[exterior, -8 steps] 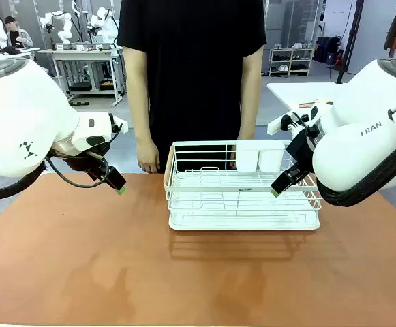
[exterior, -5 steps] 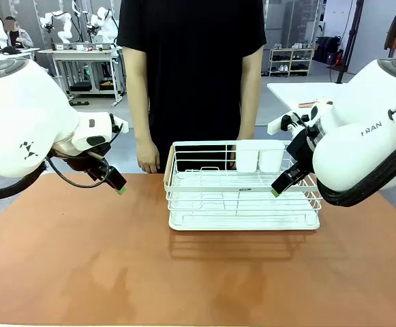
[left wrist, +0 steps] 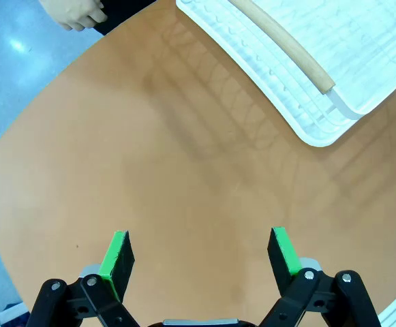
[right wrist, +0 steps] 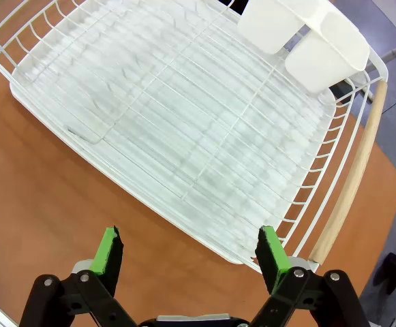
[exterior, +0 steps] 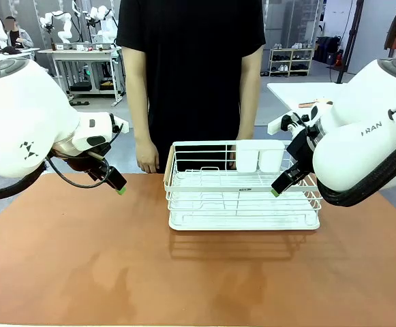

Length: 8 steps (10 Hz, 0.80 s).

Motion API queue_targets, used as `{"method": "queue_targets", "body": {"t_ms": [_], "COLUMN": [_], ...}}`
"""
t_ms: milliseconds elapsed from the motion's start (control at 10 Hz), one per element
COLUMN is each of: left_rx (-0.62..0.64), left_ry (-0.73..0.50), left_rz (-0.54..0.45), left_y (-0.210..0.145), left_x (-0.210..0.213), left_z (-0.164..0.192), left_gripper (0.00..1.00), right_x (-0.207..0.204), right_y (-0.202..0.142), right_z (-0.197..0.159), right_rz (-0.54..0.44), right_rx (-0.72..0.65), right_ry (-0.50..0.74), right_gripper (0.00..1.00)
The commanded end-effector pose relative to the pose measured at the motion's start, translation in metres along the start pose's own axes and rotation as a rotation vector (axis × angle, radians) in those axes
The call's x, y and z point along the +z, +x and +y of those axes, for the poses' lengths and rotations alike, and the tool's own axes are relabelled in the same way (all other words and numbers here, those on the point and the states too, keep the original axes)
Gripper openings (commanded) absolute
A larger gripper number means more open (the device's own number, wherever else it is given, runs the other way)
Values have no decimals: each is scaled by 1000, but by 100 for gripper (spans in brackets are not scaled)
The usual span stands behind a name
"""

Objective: Clean the table.
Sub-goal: Pick up the Lint Roller when the human hands it over.

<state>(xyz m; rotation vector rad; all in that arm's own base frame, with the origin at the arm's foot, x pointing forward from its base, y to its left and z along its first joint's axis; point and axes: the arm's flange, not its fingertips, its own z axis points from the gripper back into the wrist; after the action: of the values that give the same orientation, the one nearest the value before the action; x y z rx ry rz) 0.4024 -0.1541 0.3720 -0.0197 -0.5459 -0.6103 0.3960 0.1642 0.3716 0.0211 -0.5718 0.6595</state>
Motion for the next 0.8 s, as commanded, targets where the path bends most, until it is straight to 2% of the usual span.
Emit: {"method": "queue_targets", "body": {"t_ms": [0, 200, 300, 400, 500, 700], "left_rx": [3, 0, 35, 147, 222, 400], "left_ry": [0, 0, -47, -226, -353, -675], "left_rz": [0, 0, 2, 53, -5, -69], "left_y": [0, 0, 13, 22, 20, -8], "left_x": [0, 0, 29, 67, 100, 148], "left_z": [1, 0, 11, 33, 57, 111], "left_gripper": [100, 100, 100, 100, 100, 100], "right_x": [0, 0, 26, 55, 80, 120], "right_y": [0, 0, 12, 23, 25, 5], "right_z": [0, 0, -16, -37, -60, -111], "right_rz": [0, 0, 2, -7, -35, -73], "right_rx": [-1, 0, -58, -151, -237, -417], "right_ry": [1, 0, 89, 239, 371, 641], "right_gripper": [100, 100, 100, 100, 100, 100]}}
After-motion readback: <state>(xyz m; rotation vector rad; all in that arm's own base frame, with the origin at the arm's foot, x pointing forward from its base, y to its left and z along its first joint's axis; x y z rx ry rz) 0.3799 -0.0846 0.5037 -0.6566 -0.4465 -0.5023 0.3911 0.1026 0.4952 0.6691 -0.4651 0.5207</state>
